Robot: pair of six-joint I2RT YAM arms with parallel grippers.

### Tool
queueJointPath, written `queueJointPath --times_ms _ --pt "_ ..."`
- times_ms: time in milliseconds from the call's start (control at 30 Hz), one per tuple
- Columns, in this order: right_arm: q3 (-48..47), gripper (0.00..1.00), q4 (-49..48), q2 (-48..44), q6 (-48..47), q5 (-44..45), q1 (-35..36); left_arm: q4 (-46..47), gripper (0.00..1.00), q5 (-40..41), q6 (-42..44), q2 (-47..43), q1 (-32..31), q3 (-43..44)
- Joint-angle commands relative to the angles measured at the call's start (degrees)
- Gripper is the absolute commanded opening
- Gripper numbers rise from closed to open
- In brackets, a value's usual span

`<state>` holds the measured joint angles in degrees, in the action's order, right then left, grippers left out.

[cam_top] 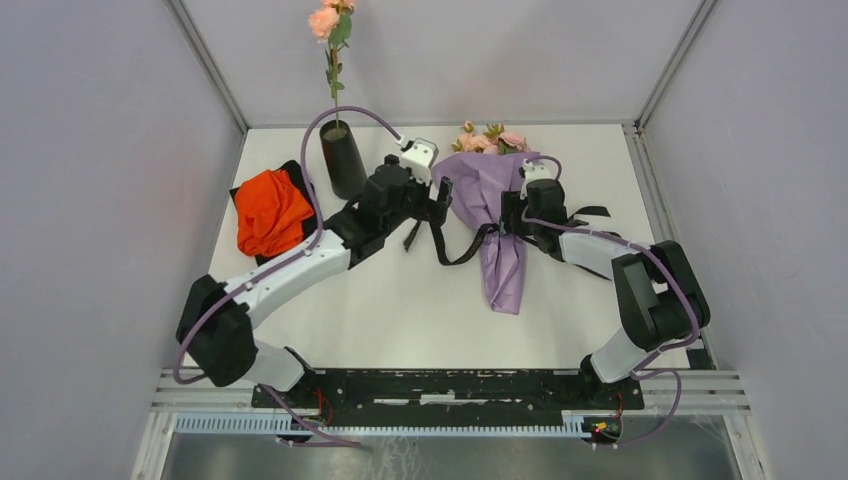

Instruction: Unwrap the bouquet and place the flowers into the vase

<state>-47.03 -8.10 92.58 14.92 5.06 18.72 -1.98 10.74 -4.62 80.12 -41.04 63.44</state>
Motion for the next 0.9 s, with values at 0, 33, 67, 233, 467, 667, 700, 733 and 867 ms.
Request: queueJointPath --times_ms 0,33,67,233,467,667,700,733,867 --pt "1.0 0.75 -0.7 -0.7 -0.5 0.4 0.4 13.2 1.0 -1.6 -4.6 7.7 -0.3 0.3" --pt "1.3 0.75 -0.6 -0.7 -0.5 0.4 0.6 15.1 1.0 -2.9 -5.5 9.7 -0.3 0.8" --pt "1.5 0.74 -0.8 -0.5 -0.6 0.4 0.7 16.8 1.0 -4.9 -6.8 11.7 -0.1 1.4" --pt "2.4 0.66 -0.8 -0.3 -1.3 0.5 1.0 21.0 1.0 -21.3 -18.9 23.8 2.4 9.3" --pt "3.5 0.66 0.4 -4.2 -6.0 3.6 1.8 25.6 0.95 -24.5 -28.8 38.0 2.8 17.4" --pt "4.5 0.66 0.7 -7.2 -7.0 3.5 2.1 25.8 0.93 -22.6 -34.7 45.9 2.9 20.5" --pt "4.6 0.66 0.9 -7.5 -7.1 3.4 2.1 25.9 0.93 -22.7 -35.5 46.8 3.0 20.7" --pt "4.6 0.66 1.0 -7.7 -7.3 3.2 2.2 26.0 0.93 -23.0 -36.2 47.8 3.0 20.9" --pt "4.7 0.66 1.1 -8.6 -8.5 2.4 2.7 26.7 0.95 -23.8 -37.9 50.3 3.0 20.8"
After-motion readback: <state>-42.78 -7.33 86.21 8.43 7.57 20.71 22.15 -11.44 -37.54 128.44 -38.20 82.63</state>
